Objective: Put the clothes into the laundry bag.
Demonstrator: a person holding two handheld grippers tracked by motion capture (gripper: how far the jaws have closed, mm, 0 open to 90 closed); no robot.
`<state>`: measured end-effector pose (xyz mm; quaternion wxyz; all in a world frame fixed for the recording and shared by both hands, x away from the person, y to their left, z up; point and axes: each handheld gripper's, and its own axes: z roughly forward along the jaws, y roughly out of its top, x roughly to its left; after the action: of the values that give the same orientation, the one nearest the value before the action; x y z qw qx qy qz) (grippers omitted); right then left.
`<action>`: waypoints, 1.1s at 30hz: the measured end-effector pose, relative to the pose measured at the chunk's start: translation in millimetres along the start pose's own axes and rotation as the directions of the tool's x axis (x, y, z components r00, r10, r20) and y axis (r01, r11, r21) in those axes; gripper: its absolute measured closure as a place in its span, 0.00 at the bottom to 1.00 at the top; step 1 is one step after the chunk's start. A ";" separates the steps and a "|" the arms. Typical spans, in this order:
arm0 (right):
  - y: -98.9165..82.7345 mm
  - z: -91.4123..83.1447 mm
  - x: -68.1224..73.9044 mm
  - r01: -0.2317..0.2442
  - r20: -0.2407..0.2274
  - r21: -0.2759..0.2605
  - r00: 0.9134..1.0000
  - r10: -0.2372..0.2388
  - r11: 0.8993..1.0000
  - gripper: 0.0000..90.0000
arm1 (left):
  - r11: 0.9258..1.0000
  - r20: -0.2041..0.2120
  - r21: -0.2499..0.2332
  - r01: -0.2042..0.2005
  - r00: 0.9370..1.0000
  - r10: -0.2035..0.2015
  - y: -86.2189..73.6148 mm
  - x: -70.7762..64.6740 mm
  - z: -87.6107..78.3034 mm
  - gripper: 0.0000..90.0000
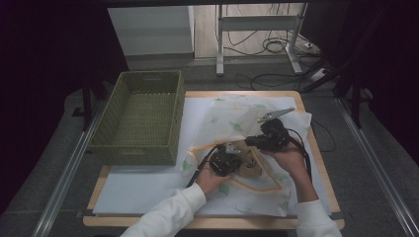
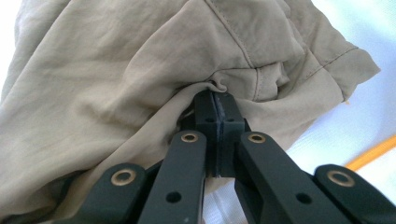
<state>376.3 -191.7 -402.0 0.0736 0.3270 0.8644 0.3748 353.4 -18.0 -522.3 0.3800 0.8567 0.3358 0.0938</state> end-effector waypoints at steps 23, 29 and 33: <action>-0.5 0.0 -1.5 -0.007 -0.006 -0.001 1.000 0.007 1.000 0.96 | 1.000 -0.067 -0.019 0.006 0.998 -0.007 12.5 5.4 13.1 1.00; -1.1 0.6 -2.7 -0.011 -0.006 0.002 1.000 0.011 1.000 0.96 | 1.000 -0.043 -0.017 0.005 0.999 -0.005 10.3 4.6 4.8 1.00; -1.7 1.3 -3.6 -0.012 -0.005 0.006 1.000 0.012 1.000 0.96 | 1.000 -0.016 -0.025 0.008 1.000 -0.009 5.8 -0.5 -5.5 1.00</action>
<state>378.7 -193.9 -404.5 0.0680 0.3314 0.8638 0.3734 353.6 -18.0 -514.3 0.3883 0.8497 0.3414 0.1033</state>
